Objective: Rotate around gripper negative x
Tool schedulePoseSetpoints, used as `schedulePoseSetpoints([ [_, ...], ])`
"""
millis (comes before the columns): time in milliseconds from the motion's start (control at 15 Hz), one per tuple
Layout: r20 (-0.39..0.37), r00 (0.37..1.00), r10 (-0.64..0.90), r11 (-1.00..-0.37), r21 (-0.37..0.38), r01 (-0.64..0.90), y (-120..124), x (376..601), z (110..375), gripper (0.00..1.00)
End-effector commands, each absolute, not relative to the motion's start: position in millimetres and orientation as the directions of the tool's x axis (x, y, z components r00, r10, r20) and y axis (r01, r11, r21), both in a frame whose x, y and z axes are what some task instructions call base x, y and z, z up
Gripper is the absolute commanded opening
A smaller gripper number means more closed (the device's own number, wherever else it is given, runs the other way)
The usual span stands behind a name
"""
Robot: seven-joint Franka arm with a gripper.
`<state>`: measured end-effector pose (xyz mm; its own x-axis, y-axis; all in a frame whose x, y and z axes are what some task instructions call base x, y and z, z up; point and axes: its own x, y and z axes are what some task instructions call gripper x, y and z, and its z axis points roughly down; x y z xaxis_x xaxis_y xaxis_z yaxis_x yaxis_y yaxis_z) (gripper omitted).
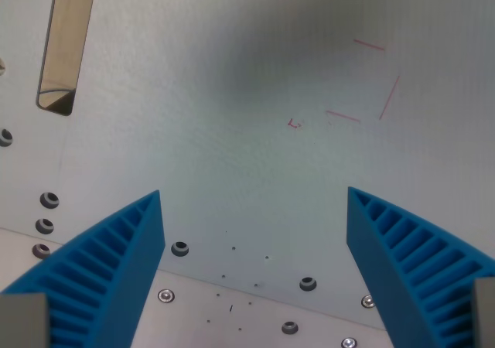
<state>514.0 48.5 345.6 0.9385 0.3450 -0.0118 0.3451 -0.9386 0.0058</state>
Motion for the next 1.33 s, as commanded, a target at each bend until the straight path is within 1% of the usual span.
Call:
schedulePoseSetpoints([
  [67, -0.008, 0.939, 0.345, -0.938, 0.018, 0.345, 48.5, 513.8, 347.5, 1.00],
  [1333, -0.008, 0.939, 0.345, -0.911, 0.238, 0.337, 48.5, 513.8, 347.5, 1.00],
])
